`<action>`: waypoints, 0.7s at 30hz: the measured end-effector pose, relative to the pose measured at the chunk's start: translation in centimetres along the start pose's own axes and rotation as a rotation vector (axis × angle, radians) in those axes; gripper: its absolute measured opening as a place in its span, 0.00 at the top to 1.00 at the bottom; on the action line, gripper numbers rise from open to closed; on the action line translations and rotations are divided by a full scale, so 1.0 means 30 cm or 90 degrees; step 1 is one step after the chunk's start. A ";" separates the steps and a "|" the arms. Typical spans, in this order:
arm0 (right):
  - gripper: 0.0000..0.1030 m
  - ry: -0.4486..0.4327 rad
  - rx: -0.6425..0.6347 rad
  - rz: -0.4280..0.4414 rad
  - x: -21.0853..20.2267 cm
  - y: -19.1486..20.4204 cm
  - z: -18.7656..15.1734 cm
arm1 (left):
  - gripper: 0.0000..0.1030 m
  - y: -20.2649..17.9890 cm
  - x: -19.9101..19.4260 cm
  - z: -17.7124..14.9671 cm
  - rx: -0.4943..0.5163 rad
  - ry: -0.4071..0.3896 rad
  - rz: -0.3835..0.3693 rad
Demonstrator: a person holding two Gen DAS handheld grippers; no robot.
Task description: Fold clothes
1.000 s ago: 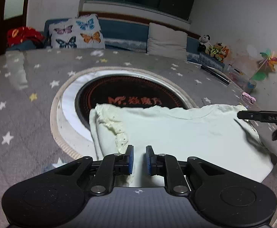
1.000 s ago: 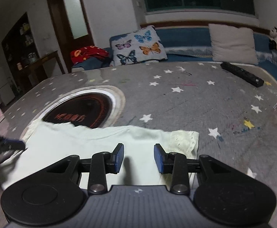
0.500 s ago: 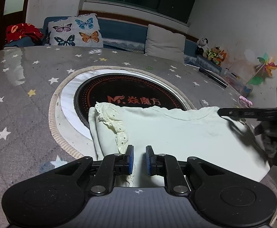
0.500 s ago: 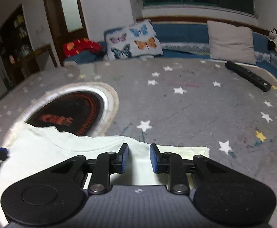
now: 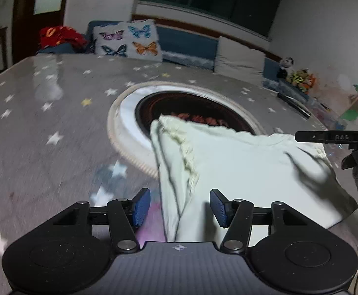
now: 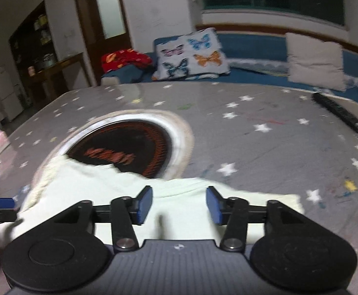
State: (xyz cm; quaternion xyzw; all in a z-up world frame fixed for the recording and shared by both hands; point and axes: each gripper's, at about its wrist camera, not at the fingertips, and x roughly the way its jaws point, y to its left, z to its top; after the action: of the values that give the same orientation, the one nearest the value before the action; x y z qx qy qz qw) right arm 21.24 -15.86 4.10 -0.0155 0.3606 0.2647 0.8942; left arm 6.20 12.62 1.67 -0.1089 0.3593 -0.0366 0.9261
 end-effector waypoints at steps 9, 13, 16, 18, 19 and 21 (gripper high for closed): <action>0.45 0.042 -0.087 0.076 0.002 0.237 0.025 | 0.44 0.002 -0.035 -0.052 -0.033 -0.002 0.001; 0.45 0.061 -0.124 0.096 0.021 0.343 0.045 | 0.62 0.008 -0.035 -0.055 -0.067 0.003 -0.032; 0.44 0.075 -0.151 0.109 0.042 0.425 0.066 | 0.79 0.013 -0.042 -0.057 -0.094 0.000 -0.044; 0.42 0.088 -0.168 0.118 0.063 0.485 0.082 | 0.84 0.011 -0.053 -0.054 -0.105 -0.011 -0.050; 0.42 0.094 -0.173 0.122 0.073 0.510 0.087 | 0.84 0.007 -0.060 -0.052 -0.109 -0.017 -0.052; 0.40 0.110 -0.184 0.133 0.097 0.557 0.103 | 0.86 -0.008 -0.071 -0.047 -0.109 -0.031 -0.058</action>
State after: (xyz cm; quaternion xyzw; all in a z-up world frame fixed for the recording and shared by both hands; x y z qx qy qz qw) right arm 16.85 0.52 7.20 -0.1293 0.3938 0.4026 0.8162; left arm 3.68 12.45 2.12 -0.2045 0.3328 -0.0453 0.9194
